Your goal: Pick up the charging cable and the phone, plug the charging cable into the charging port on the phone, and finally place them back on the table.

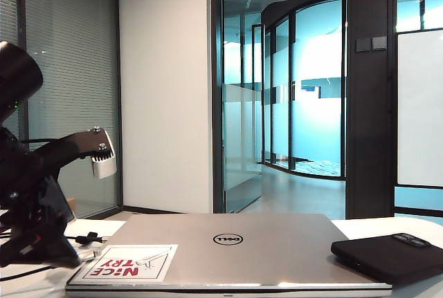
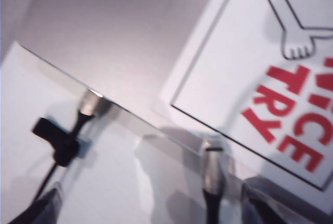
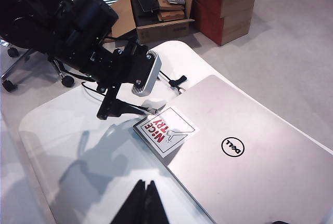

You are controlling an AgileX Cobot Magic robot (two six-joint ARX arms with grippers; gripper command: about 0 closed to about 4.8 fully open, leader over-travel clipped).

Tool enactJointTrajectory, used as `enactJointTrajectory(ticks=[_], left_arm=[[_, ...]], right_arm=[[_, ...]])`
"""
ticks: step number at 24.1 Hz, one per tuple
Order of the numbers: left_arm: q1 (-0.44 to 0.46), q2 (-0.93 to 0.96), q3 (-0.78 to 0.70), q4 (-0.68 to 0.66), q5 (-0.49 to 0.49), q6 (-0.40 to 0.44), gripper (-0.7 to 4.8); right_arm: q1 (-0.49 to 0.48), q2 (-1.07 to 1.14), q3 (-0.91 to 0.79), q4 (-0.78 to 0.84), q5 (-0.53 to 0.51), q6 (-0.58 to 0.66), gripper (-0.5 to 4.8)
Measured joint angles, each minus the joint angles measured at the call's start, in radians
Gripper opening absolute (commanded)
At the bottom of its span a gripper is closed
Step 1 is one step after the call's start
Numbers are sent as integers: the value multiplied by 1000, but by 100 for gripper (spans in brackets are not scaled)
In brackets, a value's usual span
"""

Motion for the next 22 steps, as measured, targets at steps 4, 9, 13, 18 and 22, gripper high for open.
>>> enactJointTrajectory(ticks=[4, 9, 13, 18, 22], left_arm=[[0, 0, 0, -28, 0, 7, 435], [0, 8, -1, -77, 0, 8, 435], [0, 21, 0, -71, 0, 7, 435], [0, 66, 2, -19, 12, 7, 425], [0, 74, 2, 9, 12, 7, 272]], right_arm=[[0, 0, 0, 0, 0, 0, -2], [0, 0, 0, 1, 0, 0, -2], [0, 0, 0, 1, 0, 0, -2], [0, 0, 0, 1, 0, 0, -2], [0, 0, 0, 1, 0, 0, -1]])
